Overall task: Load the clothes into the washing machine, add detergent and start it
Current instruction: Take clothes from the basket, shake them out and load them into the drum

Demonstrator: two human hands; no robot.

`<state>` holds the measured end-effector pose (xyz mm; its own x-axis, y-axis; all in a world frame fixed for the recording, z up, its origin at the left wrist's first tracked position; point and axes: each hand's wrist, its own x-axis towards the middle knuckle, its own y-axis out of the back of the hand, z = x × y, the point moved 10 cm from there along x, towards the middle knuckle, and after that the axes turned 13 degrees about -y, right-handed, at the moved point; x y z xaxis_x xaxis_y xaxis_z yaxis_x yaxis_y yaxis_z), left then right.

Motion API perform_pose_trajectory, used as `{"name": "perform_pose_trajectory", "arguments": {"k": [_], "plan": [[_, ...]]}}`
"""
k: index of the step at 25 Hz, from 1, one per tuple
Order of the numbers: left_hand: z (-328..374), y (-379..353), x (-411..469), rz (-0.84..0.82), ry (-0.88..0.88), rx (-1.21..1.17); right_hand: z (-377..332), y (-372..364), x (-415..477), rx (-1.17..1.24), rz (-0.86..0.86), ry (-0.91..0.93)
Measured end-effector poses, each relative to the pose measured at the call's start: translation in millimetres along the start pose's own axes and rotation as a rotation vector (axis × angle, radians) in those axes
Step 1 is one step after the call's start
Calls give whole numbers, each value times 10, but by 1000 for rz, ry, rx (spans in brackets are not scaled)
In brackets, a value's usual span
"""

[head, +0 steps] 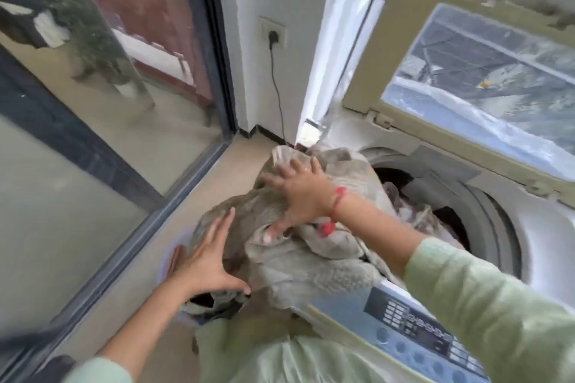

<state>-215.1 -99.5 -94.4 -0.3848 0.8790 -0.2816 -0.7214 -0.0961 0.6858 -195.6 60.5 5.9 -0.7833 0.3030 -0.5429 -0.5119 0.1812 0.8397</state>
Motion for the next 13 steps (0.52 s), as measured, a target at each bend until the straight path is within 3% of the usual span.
{"name": "perform_pose_trajectory", "arguments": {"k": [1,3,5,8,9,11,13], "plan": [[-48,-99,-25,-32,26,17,-214,-181,72,-215,-70,4],[35,-208,81,-12,29,-66,-405,-221,141,-297,3,20],[151,-192,176,39,-8,-187,-469,-90,56,-150,254,143],[118,444,25,439,48,-221,-137,302,-396,293,555,223],[266,765,-62,605,-6,-185,95,472,-538,479,590,188],[1006,1376,-171,891,-280,-61,716,852,-959,792,729,107],[2052,1670,-147,1000,-559,12,1469,1189,-1589,953,976,40]]}}
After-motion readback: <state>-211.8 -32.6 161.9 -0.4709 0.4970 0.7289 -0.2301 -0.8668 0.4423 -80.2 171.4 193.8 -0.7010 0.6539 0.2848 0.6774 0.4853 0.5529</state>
